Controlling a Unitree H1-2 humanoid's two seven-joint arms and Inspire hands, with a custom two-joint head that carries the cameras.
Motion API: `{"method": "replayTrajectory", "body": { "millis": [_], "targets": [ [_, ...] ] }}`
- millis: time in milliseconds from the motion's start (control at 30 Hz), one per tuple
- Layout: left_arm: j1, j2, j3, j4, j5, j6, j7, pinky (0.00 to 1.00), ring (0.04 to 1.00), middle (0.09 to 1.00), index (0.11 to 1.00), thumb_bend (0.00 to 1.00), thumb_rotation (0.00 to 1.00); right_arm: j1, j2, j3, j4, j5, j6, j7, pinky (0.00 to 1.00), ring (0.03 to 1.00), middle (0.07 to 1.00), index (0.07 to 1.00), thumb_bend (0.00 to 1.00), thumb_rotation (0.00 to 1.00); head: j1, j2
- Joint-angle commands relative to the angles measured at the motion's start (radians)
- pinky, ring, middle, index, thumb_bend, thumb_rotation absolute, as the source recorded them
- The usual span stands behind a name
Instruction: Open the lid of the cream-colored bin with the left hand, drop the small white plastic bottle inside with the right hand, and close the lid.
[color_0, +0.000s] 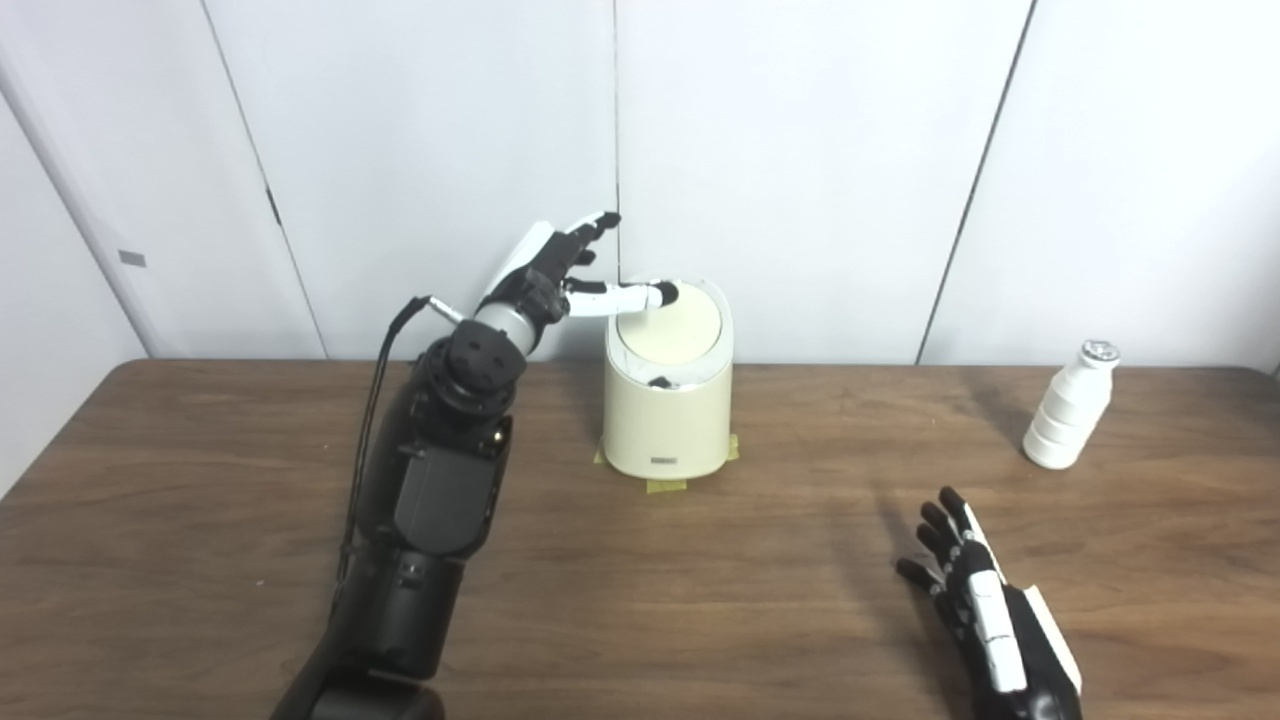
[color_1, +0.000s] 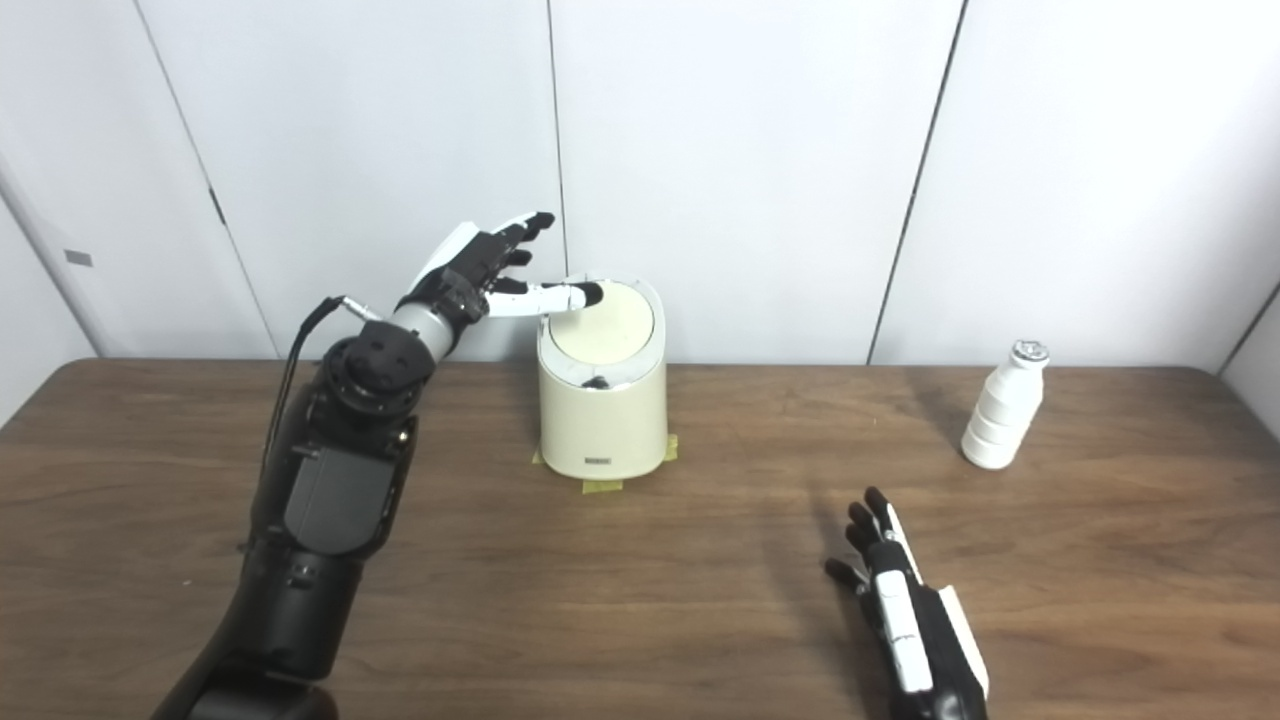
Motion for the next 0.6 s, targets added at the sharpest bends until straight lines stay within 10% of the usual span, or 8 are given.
{"method": "replayTrajectory", "body": {
  "millis": [0,233,567],
  "targets": [
    [-0.082,-0.009,0.011,0.008,0.036,-0.002,-0.008,0.89,0.972,0.999,1.0,0.78,0.29,0.047,0.019,0.013,0.0,0.012,-0.011,-0.002,0.9,0.97,0.971,1.0,0.52,1.0,-0.002,0.002],
    [-0.119,-0.034,0.016,0.022,0.144,-0.002,-0.034,0.94,1.0,1.0,1.0,0.78,0.16,0.046,0.037,0.023,-0.012,0.02,-0.005,-0.017,0.89,0.96,0.964,1.0,0.5,1.0,-0.004,0.015],
    [-0.164,0.028,-0.165,0.04,0.289,-0.002,-0.001,0.86,0.961,0.974,0.957,0.81,0.0,0.05,0.048,0.048,-0.027,0.027,0.003,-0.038,0.86,0.95,0.953,1.0,0.51,1.0,-0.02,0.018]
  ]
}}
